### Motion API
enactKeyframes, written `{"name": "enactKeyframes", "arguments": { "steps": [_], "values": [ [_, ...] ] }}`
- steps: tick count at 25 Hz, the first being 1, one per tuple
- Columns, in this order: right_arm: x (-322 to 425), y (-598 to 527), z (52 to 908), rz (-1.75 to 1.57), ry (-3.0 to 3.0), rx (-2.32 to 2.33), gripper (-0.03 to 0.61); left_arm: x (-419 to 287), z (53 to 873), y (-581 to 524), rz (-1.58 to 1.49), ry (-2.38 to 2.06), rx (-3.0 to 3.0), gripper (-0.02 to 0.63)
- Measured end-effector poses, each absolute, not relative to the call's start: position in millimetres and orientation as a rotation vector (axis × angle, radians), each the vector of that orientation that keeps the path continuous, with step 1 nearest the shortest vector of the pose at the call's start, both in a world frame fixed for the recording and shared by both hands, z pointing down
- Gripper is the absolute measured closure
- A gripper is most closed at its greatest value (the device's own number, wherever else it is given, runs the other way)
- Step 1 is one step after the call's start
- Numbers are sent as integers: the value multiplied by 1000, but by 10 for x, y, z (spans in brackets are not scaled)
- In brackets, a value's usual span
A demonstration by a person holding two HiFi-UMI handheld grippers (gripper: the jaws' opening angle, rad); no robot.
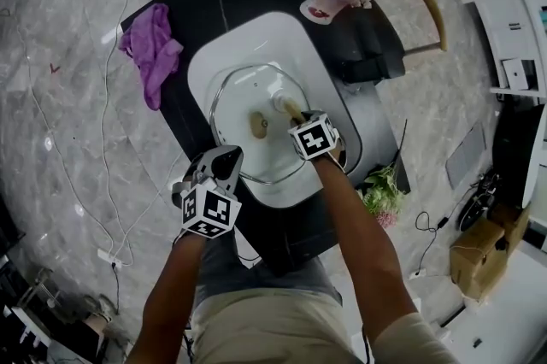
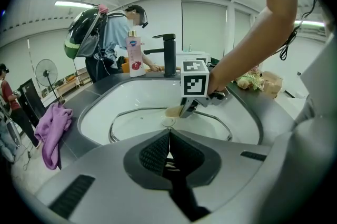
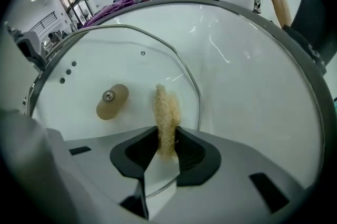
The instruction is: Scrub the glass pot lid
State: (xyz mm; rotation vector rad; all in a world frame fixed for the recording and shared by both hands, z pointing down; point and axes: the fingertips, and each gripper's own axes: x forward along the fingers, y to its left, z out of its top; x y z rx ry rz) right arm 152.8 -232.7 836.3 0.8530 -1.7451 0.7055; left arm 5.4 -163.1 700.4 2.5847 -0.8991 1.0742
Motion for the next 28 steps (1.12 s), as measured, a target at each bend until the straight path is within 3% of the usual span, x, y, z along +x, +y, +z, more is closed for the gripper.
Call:
{"name": "enactKeyframes", "arguments": {
  "steps": [7,16,28],
  "values": [
    [1222,-2222,8278,743,-1799,747,474,54,7011,-1631,1078,-898,2588,597],
    [-154,-1971,7492,750,-2122,323,485,40,7002,-1642,1061,-903,2573,597],
    [-195,-1979,7494,709,-2099,243,479,48,6998,-1638,1064,-896,2580,597]
  ]
}}
